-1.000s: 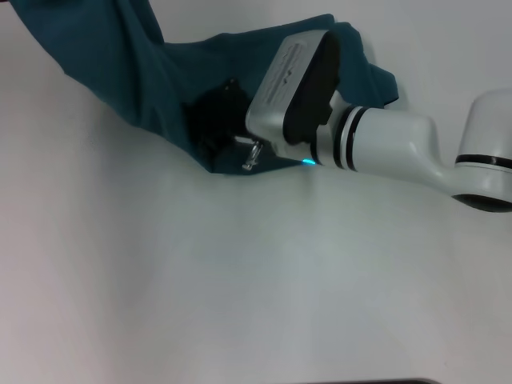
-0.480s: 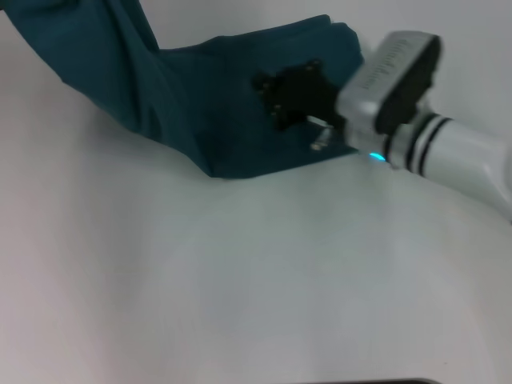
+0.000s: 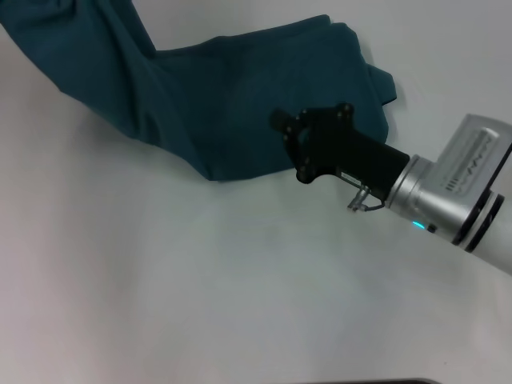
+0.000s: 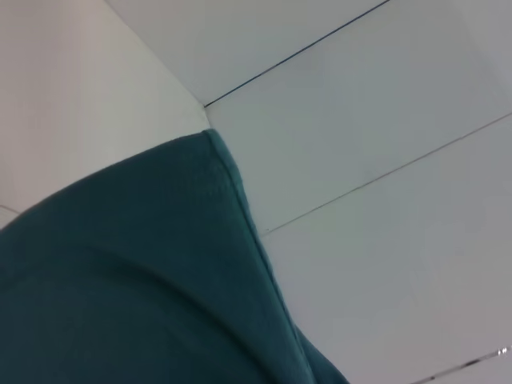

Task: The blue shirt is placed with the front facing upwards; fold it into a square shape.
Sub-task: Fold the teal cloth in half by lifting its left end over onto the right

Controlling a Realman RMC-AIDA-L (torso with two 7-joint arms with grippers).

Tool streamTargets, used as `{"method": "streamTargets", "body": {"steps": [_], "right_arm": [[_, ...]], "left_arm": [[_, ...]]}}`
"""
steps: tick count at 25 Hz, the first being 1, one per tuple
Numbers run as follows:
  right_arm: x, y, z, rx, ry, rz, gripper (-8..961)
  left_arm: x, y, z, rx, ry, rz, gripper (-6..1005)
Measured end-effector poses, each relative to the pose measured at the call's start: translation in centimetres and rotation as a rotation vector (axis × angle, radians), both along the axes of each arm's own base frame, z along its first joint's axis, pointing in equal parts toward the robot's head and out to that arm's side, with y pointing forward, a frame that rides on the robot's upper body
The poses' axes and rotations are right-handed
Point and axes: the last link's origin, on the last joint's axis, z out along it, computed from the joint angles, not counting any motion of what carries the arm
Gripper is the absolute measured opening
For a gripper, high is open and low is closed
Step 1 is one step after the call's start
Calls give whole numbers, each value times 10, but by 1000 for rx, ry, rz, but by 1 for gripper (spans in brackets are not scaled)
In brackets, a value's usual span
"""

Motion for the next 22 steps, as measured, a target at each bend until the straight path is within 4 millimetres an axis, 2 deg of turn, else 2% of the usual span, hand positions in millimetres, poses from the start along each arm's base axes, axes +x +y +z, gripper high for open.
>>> {"method": "streamTargets", "body": {"steps": [15,22], "right_arm": [[-5,19,3,-78,68,-99,10],[4,32,28,-102,147,-148,10]], "left_arm": [[0,-1,2,13,-22,-1,17],[4,1,0,7,-15,-18,16]]}}
